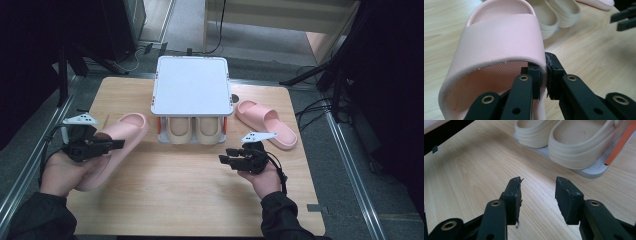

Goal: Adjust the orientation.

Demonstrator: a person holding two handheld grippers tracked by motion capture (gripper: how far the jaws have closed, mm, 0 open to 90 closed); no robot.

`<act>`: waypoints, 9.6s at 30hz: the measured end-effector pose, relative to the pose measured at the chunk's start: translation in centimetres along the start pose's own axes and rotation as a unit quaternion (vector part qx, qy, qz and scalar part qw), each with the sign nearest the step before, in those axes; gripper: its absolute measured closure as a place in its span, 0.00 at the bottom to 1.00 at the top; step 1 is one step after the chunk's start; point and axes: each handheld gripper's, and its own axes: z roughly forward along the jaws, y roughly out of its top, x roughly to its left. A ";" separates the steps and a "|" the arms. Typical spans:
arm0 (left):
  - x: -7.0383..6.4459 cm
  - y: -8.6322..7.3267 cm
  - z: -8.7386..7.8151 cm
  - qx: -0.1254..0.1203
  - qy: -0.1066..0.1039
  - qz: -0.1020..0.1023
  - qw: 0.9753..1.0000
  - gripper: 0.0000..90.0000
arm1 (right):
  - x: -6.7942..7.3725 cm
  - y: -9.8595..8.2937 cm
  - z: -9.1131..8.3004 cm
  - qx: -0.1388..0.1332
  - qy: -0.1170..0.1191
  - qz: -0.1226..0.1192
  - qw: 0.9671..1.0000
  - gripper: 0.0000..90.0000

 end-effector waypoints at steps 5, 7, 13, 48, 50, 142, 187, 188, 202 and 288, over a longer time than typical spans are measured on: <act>-2.3 -0.4 1.4 0.007 -0.021 0.015 1.000 0.93 | 0.0 0.0 0.0 0.000 -0.002 -0.001 1.000 0.63; -3.0 -0.5 2.0 0.011 -0.027 0.021 0.999 0.93 | 0.1 0.0 0.0 0.001 -0.002 -0.001 1.000 0.63; -5.3 -0.7 4.3 0.030 -0.044 0.041 0.998 0.93 | 0.3 -0.1 0.2 0.005 -0.001 -0.002 1.000 0.63; -8.6 -2.7 8.5 0.086 -0.114 0.120 0.982 0.79 | 2.5 -0.6 1.9 0.020 0.015 -0.029 0.999 0.68; -8.2 -2.5 7.6 0.072 -0.115 0.115 0.984 0.81 | 2.7 -0.7 2.0 0.019 0.018 -0.027 0.999 0.70; -0.7 -1.7 9.1 0.058 -0.115 0.011 0.992 0.51 | -4.3 -0.3 -2.2 -0.014 -0.053 0.016 0.998 0.71; -0.5 -6.2 5.0 0.061 -0.060 -0.018 0.996 0.45 | -18.0 1.1 -1.4 -0.016 -0.122 0.089 0.988 0.65; -0.5 -6.2 5.0 0.061 -0.059 -0.019 0.996 0.45 | -18.2 1.1 -1.2 -0.013 -0.120 0.088 0.989 0.66; -0.5 -6.3 5.0 0.059 -0.060 -0.022 0.996 0.45 | -17.7 2.4 -0.8 -0.002 -0.141 0.055 0.989 0.94; -2.7 -0.4 10.3 0.053 -0.121 0.072 0.989 0.61 | 4.7 -3.9 0.8 0.076 -0.070 0.023 0.994 0.90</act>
